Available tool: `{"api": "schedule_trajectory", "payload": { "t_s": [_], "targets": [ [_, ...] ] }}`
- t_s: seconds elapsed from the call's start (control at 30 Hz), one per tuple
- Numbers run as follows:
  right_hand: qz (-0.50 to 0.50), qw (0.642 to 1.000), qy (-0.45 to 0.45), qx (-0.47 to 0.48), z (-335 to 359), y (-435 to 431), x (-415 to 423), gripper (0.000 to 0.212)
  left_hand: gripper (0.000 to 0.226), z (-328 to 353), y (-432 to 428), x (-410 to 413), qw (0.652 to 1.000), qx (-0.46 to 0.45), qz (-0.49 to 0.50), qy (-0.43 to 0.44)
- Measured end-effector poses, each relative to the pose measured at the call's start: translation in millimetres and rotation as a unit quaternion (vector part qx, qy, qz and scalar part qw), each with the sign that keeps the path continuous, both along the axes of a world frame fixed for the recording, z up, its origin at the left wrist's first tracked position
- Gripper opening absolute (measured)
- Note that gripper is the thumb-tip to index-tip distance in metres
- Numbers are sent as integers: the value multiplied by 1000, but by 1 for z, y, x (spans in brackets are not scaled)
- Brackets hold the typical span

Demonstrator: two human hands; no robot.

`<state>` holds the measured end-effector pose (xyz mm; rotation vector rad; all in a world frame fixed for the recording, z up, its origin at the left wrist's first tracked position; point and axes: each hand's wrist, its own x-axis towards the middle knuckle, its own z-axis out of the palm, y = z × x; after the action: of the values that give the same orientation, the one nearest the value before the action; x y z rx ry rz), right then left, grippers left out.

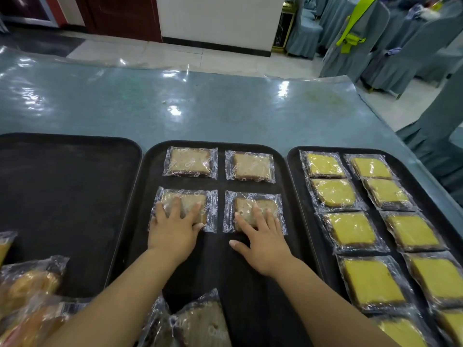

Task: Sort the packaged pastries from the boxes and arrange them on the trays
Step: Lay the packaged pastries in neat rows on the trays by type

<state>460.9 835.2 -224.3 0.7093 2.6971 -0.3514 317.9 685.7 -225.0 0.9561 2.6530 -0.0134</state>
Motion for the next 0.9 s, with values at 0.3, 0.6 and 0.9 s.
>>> {"api": "schedule_trajectory", "payload": {
  "t_s": [0.3, 0.6, 0.9],
  "targets": [
    [1, 1000, 5, 1, -3, 17, -22, 68, 53, -4, 15, -23, 1000, 17, 18, 14],
    [3, 999, 33, -19, 8, 20, -22, 67, 53, 5, 11, -24, 998, 56, 24, 2],
    [-39, 971, 212, -99, 25, -18, 32, 50, 41, 50, -36, 33, 979, 197, 32, -48]
  ]
}}
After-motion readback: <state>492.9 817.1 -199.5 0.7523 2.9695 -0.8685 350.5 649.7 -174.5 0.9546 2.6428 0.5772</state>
